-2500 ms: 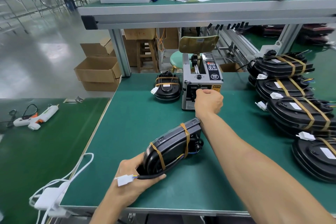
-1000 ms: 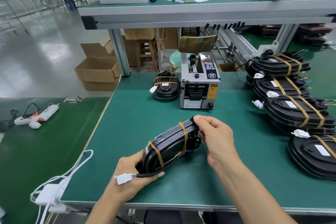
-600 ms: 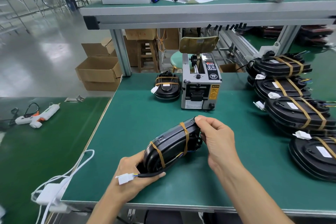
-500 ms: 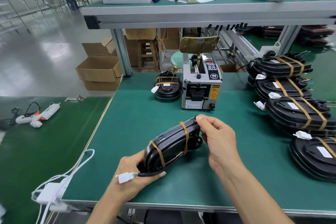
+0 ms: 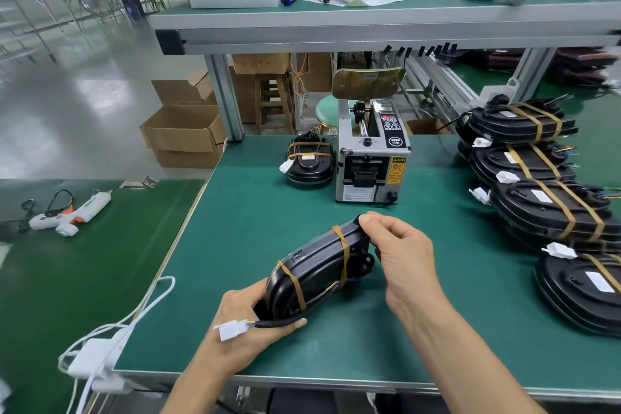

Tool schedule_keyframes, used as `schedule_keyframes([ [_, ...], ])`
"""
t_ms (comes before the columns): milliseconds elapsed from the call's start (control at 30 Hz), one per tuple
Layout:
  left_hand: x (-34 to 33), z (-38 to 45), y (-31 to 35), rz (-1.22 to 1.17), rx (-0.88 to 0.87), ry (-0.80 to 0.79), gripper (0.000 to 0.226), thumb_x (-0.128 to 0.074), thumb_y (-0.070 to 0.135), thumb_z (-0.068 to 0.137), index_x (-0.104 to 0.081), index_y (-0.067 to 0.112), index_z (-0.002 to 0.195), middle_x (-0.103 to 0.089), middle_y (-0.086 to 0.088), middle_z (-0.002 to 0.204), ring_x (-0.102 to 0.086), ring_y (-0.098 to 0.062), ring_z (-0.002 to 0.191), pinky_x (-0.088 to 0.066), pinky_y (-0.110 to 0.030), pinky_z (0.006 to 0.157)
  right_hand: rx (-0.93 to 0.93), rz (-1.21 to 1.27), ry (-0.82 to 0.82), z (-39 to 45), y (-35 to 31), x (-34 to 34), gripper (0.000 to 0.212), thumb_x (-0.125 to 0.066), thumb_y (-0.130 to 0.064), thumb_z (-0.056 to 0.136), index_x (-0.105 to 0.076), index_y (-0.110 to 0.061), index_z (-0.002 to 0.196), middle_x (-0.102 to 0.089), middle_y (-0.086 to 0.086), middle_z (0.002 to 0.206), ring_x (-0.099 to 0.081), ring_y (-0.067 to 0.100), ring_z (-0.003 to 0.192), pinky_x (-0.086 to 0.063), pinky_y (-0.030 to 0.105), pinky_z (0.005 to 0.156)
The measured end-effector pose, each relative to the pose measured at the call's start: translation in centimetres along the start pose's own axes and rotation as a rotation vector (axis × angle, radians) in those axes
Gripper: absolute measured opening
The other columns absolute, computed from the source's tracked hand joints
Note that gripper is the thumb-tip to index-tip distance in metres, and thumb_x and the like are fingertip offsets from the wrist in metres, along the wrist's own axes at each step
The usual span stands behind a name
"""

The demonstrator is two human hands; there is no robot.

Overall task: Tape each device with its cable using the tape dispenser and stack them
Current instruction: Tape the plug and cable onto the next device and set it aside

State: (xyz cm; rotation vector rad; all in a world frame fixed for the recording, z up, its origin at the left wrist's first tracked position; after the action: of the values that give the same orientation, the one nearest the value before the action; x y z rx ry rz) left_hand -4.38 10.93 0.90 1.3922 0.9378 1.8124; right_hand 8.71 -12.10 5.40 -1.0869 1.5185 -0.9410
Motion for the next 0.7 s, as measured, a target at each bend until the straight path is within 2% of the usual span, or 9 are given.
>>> schedule_keyframes([
  [67,0.0,0.0,0.1,-0.002,-0.005,-0.003,0.033,-0.091,0.055,0.070,-0.075,0.048,0.098,-0.078,0.014,0.083,-0.063,0.004,0.069,-0.050,-0.011,0.067,-0.002,0.011,-0.004,-0.1,-0.1,0.1,0.007,-0.087,-0.019,0.080,-0.082,-0.014,0.080,-0.080,-0.007,0.103,-0.070,0.009,0.099,-0.050,0.025,0.092],
  [100,0.0,0.0,0.1,-0.003,-0.007,-0.003,0.033,-0.091,0.055,0.070,-0.075,0.048,0.098,-0.078,0.014,0.083,-0.063,0.004,0.069,-0.050,-0.011,0.067,0.001,0.011,-0.004,-0.1,-0.1,0.0,0.008,-0.087,-0.019,0.080,-0.081,-0.013,0.080,-0.080,-0.007,0.103,-0.071,0.008,0.099,-0.050,0.025,0.092],
  [233,0.0,0.0,0.1,-0.005,-0.004,-0.003,0.033,-0.091,0.055,0.070,-0.076,0.046,0.098,-0.077,0.013,0.082,-0.061,0.005,0.068,-0.050,-0.011,0.066,0.012,-0.028,0.008,0.0,-0.1,-0.1,0.006,-0.086,-0.018,0.081,-0.082,-0.018,0.076,-0.079,-0.012,0.101,-0.071,-0.005,0.087,-0.045,0.012,0.077],
  [433,-0.1,0.0,0.0,-0.004,-0.006,-0.005,0.034,-0.091,0.055,0.070,-0.076,0.047,0.100,-0.079,0.014,0.085,-0.064,0.004,0.071,-0.052,-0.012,0.069,0.085,-0.085,0.028,-0.1,-0.3,-0.3,0.014,-0.085,-0.017,0.081,-0.082,-0.026,0.071,-0.078,-0.017,0.098,-0.067,-0.013,0.083,-0.043,-0.001,0.065],
  [533,0.0,0.0,0.0,0.002,-0.009,-0.002,0.033,-0.091,0.055,0.070,-0.076,0.047,0.098,-0.078,0.014,0.084,-0.064,0.004,0.070,-0.051,-0.012,0.068,0.139,-0.148,0.054,-0.4,-0.4,-0.3,0.013,-0.084,-0.020,0.082,-0.081,-0.029,0.073,-0.076,-0.021,0.099,-0.066,-0.015,0.087,-0.042,0.001,0.070],
  [633,0.0,0.0,0.1,0.006,-0.014,0.004,0.033,-0.090,0.055,0.070,-0.075,0.048,0.098,-0.078,0.014,0.083,-0.063,0.004,0.069,-0.051,-0.011,0.067,0.203,-0.233,0.076,-0.8,-0.7,-0.4,0.014,-0.082,-0.024,0.083,-0.079,-0.034,0.075,-0.073,-0.020,0.107,-0.064,-0.018,0.085,-0.041,-0.003,0.066],
  [700,-0.1,0.0,0.1,0.010,-0.018,0.004,0.032,-0.090,0.056,0.070,-0.075,0.047,0.097,-0.077,0.013,0.082,-0.061,0.003,0.068,-0.051,-0.013,0.066,0.238,-0.267,0.074,-1.0,-1.0,-0.5,0.014,-0.080,-0.025,0.084,-0.078,-0.037,0.077,-0.071,-0.019,0.111,-0.068,-0.011,0.079,-0.045,0.004,0.069],
])
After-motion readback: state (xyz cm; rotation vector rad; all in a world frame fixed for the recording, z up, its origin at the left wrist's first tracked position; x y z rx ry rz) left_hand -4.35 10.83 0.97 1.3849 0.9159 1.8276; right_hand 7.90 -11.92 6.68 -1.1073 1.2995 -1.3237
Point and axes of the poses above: each hand's wrist, its own z-axis towards the middle knuckle, its own x-axis out of the back of the hand, y = z × x, the point moved 5 cm from there along z, towards the middle knuckle
